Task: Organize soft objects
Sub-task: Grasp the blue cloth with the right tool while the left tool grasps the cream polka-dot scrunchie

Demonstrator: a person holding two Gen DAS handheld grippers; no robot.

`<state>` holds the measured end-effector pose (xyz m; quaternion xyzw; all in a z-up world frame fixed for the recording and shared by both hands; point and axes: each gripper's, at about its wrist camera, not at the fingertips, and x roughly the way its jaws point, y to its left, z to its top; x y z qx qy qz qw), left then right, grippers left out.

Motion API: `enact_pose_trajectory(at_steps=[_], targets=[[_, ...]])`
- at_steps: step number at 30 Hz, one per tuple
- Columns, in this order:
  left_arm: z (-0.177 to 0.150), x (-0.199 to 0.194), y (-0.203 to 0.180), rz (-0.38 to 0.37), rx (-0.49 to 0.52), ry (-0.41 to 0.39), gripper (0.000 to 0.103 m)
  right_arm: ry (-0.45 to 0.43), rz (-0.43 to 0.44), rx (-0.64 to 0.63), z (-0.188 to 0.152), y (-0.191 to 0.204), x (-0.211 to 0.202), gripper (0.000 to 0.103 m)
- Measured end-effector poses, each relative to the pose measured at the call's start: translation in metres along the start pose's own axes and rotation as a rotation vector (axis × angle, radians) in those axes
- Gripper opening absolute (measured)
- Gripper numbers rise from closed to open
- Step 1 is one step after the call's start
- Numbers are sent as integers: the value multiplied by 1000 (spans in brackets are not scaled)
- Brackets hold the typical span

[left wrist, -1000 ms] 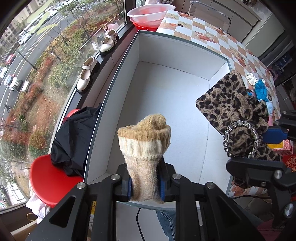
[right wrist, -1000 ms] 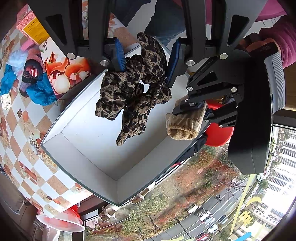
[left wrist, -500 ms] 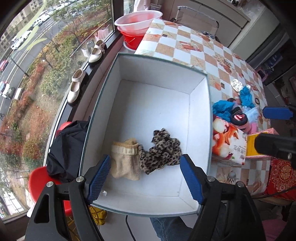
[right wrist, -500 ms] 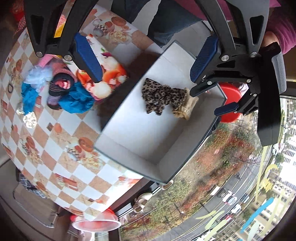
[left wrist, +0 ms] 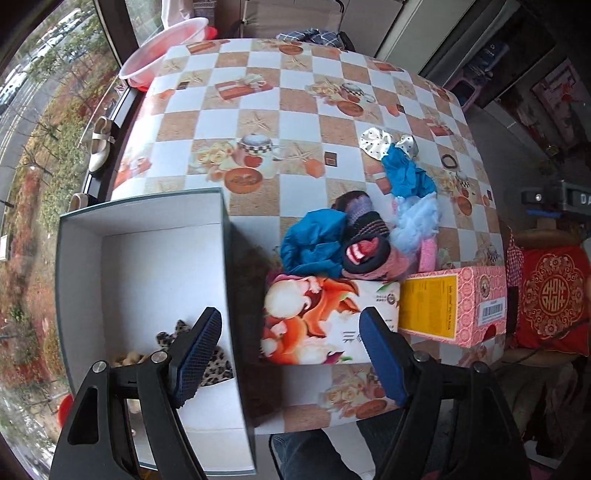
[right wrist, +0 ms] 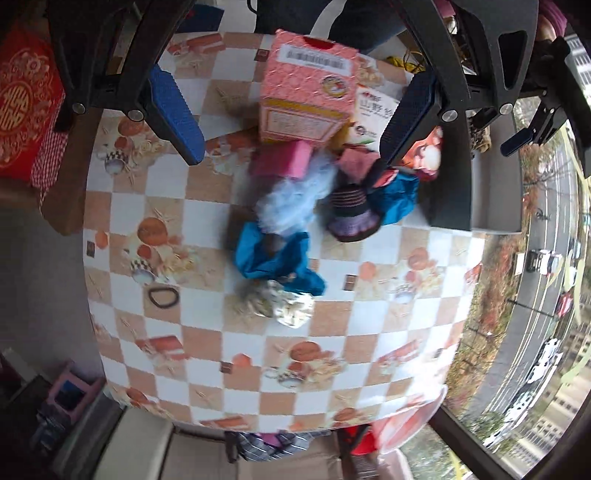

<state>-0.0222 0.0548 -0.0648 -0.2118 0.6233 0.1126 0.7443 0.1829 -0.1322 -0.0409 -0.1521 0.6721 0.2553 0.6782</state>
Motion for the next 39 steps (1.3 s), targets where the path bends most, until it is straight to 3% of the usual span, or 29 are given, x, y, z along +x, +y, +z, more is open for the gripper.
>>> enact_pose_trajectory(at_steps=[4, 9, 15, 20, 27, 32, 35, 39], targets=[[41, 32, -28, 24, 36, 52, 80, 56, 13, 56, 20, -37, 41, 97], [90, 86, -63, 62, 127, 130, 80, 89, 67, 64, 56, -43, 92, 97], [105, 140, -83, 95, 205, 231, 80, 109, 122, 43, 95, -28, 150, 97], [110, 165, -89, 105, 203, 282, 80, 137, -15, -5, 94, -35, 179, 97], [124, 199, -92, 196, 251, 315, 80, 146, -98, 188, 63, -133, 167, 97], [145, 188, -70, 185, 190, 278, 83, 126, -3, 328, 39, -178, 151, 97], [161, 161, -71, 121, 164, 192, 83, 78, 61, 330, 35, -176, 141, 97], [179, 143, -102, 75, 217, 81, 85, 48, 67, 263, 39, -156, 142, 97]])
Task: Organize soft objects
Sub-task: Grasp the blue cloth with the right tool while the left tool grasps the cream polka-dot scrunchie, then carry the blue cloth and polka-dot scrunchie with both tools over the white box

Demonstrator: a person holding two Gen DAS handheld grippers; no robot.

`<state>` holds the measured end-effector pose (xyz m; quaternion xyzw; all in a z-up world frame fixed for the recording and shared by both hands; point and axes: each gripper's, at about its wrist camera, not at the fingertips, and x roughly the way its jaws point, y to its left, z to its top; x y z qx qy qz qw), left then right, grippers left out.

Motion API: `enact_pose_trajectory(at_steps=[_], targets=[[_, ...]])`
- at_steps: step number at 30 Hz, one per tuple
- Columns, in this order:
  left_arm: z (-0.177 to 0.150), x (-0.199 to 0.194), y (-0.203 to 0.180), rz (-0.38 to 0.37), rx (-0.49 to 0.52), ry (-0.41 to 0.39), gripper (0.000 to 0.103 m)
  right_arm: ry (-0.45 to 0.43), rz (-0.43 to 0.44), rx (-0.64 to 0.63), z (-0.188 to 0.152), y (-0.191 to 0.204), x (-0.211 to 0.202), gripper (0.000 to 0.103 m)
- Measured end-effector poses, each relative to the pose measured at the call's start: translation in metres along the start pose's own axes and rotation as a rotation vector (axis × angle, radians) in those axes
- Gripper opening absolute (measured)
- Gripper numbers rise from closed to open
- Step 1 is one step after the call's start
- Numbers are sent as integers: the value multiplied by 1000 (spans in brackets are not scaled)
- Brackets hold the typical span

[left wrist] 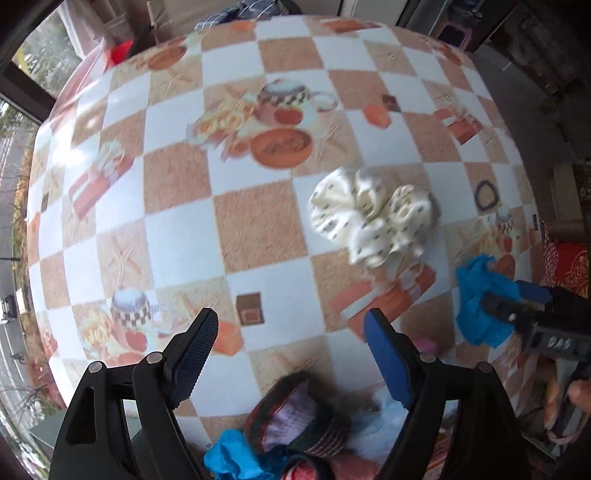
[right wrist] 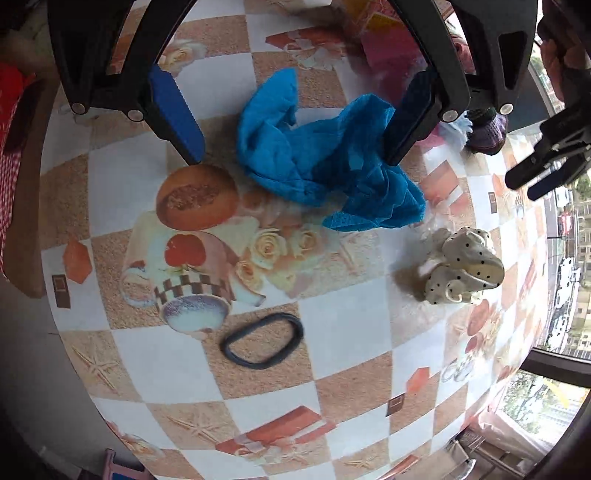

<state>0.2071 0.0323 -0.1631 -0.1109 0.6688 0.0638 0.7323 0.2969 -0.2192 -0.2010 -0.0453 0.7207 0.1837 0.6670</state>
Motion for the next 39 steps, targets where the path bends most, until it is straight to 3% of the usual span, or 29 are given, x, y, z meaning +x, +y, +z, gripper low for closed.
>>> enact_pose_trajectory(at_steps=[5, 6, 10, 14, 18, 19, 20, 21, 22, 23, 24, 25, 28, 30, 39], targets=[[29, 23, -38, -23, 25, -19, 85, -1, -67, -62, 2, 14, 17, 97], [32, 29, -47, -8, 27, -15, 85, 1, -77, -63, 1, 13, 20, 102], [46, 60, -52, 16, -4, 38, 85, -13, -116, -86, -4, 14, 23, 103], [55, 68, -58, 66, 0, 32, 89, 19, -192, -128, -8, 30, 35, 103], [64, 71, -59, 64, -21, 61, 87, 31, -174, -122, -8, 29, 34, 103], [64, 68, -59, 63, -20, 51, 80, 29, -156, -131, -1, 36, 37, 101], [70, 66, -62, 63, -12, 36, 66, 22, -153, -141, -2, 37, 35, 98], [70, 63, -63, 59, -2, 24, 57, 8, -163, -160, -4, 37, 32, 87], [69, 60, -63, 53, 5, 19, 39, -8, -161, -187, -7, 40, 28, 74], [69, 57, -61, 35, 6, 19, 29, -23, -153, -207, -13, 42, 25, 66], [69, 55, -59, 9, -3, 20, 27, -32, -134, -222, -13, 43, 22, 47], [67, 52, -57, -3, -12, 14, 25, -33, -103, -228, -13, 44, 19, 37], [59, 33, -50, 1, -15, -28, 24, -68, -64, -232, -16, 42, 6, 29], [50, 16, -48, 7, -6, -60, 24, -83, -6, -221, -21, 43, -6, 29], [16, -50, -31, 35, -29, -161, 24, -154, 51, -233, -29, 60, -62, 29]])
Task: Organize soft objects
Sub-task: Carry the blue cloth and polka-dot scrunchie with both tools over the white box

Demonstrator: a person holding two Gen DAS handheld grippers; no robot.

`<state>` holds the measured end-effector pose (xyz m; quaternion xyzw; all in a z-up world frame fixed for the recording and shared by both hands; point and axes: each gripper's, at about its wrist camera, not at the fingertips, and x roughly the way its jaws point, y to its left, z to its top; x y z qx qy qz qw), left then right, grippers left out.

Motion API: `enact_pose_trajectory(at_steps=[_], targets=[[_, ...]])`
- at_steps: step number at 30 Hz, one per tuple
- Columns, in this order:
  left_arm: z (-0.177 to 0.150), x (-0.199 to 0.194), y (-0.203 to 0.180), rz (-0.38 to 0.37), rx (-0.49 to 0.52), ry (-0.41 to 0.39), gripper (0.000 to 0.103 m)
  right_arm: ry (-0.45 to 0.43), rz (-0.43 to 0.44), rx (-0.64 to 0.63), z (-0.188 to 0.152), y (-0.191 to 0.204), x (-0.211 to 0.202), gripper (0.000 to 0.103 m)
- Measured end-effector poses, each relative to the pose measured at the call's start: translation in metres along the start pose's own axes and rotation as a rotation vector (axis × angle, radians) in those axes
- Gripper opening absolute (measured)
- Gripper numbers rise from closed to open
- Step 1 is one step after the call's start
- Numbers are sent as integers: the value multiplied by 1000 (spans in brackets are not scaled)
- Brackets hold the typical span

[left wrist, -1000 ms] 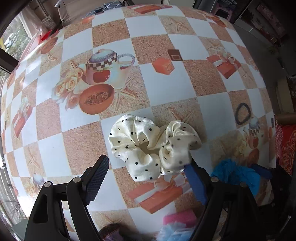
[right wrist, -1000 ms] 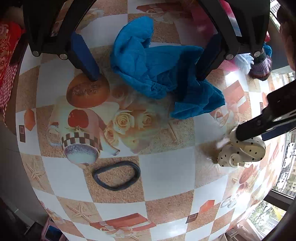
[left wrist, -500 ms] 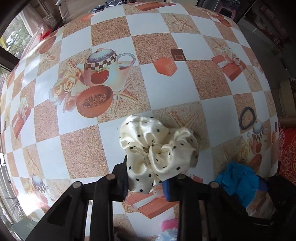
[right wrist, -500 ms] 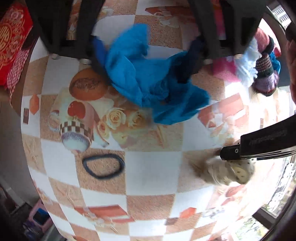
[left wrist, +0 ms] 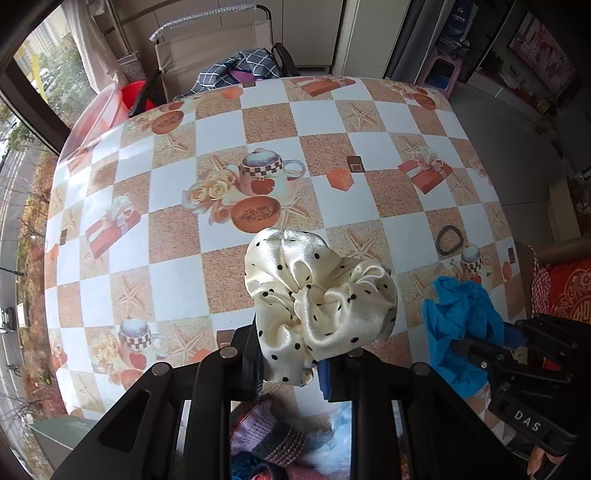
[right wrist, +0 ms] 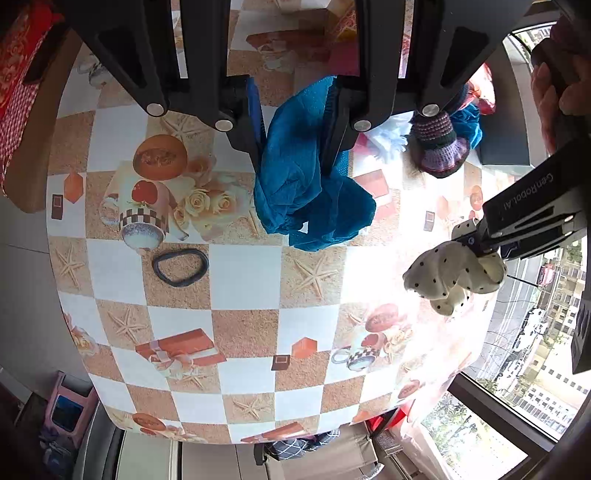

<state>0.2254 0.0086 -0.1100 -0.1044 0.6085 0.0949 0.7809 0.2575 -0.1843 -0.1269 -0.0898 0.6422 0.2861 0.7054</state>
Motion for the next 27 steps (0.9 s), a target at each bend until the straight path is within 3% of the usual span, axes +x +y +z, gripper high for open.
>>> enact_pose_trajectory(at_steps=[8, 27], targets=[[-42, -48, 12, -2, -33, -55, 24, -51, 2, -39, 1, 26, -40, 29], [-142, -139, 31, -22, -5, -141, 24, -132, -14, -75, -65, 92, -116, 29]])
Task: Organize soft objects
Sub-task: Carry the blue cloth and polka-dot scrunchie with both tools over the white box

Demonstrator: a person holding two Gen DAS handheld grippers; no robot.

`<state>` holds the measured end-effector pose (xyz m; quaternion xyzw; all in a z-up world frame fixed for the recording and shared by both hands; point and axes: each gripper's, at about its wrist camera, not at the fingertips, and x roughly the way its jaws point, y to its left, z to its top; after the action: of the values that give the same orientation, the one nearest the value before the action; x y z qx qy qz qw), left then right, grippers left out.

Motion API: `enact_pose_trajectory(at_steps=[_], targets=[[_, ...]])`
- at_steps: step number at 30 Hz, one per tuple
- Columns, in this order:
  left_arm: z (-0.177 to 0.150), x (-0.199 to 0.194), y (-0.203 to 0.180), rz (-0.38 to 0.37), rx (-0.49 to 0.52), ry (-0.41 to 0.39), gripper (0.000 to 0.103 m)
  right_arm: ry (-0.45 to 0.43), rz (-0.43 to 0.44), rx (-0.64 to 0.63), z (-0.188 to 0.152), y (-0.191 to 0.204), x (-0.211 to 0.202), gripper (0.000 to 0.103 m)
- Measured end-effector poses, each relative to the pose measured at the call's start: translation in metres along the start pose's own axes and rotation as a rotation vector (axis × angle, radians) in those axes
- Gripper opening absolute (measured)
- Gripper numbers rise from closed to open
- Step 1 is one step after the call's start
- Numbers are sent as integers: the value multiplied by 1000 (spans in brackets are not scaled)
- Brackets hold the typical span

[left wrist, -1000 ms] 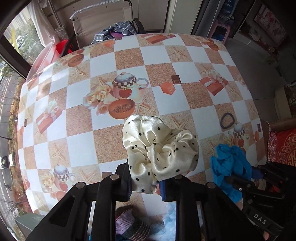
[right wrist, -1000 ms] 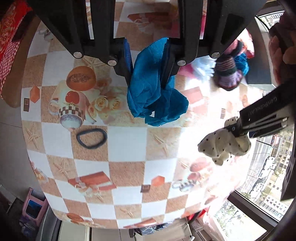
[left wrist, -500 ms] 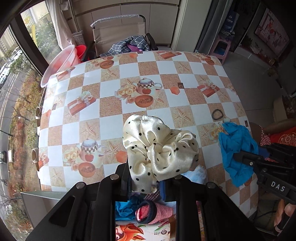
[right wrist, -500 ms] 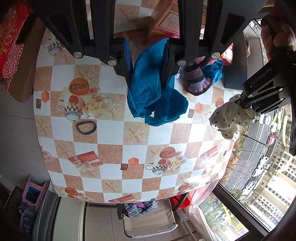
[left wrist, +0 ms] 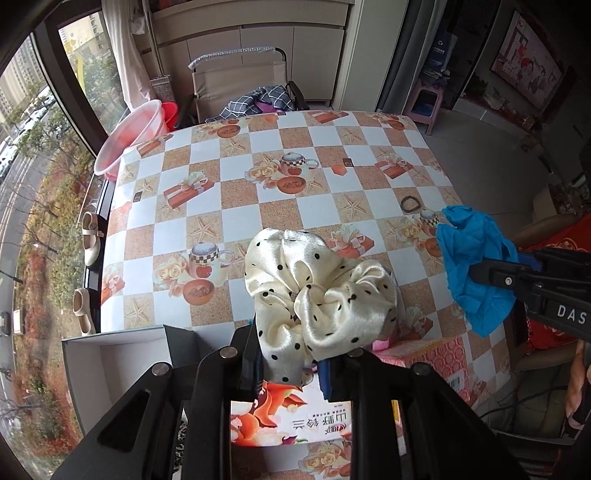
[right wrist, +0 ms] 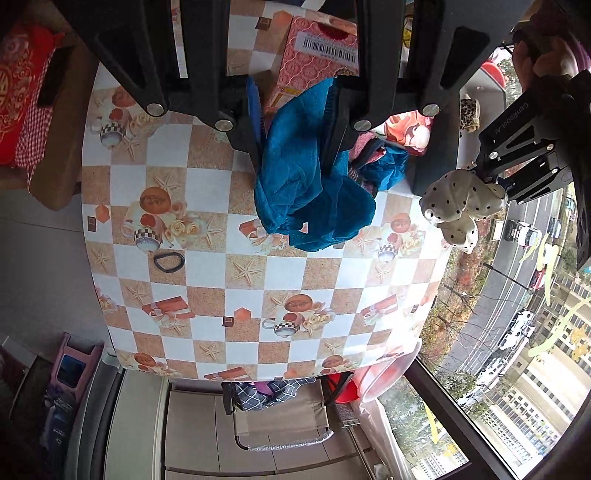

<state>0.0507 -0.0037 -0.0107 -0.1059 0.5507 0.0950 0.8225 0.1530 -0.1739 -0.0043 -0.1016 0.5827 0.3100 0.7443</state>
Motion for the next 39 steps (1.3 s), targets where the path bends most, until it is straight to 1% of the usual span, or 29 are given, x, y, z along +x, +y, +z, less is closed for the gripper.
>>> enact_pose_trajectory(at_steps=[3, 8, 15, 21, 26, 31, 37, 39], targets=[[-21, -10, -1, -8, 24, 6, 24, -9, 3, 7, -14, 7, -11, 29], [-58, -18, -2, -27, 59, 38, 24, -10, 4, 22, -42, 16, -24, 29], [-100, -25, 4, -52, 88, 78, 24, 20, -4, 51, -82, 23, -28, 29], [-119, -33, 16, -66, 95, 94, 25, 54, 11, 47, -116, 38, -29, 29], [-127, -38, 32, -61, 76, 91, 25, 90, 44, 13, -139, 62, -22, 29], [-135, -42, 49, -58, 45, 81, 25, 112, 74, -46, -146, 91, -16, 29], [-144, -46, 72, -52, -27, 67, 25, 123, 102, -143, -134, 128, -11, 29], [-148, -47, 80, -37, -51, 62, 25, 129, 116, -175, -128, 141, -8, 29]])
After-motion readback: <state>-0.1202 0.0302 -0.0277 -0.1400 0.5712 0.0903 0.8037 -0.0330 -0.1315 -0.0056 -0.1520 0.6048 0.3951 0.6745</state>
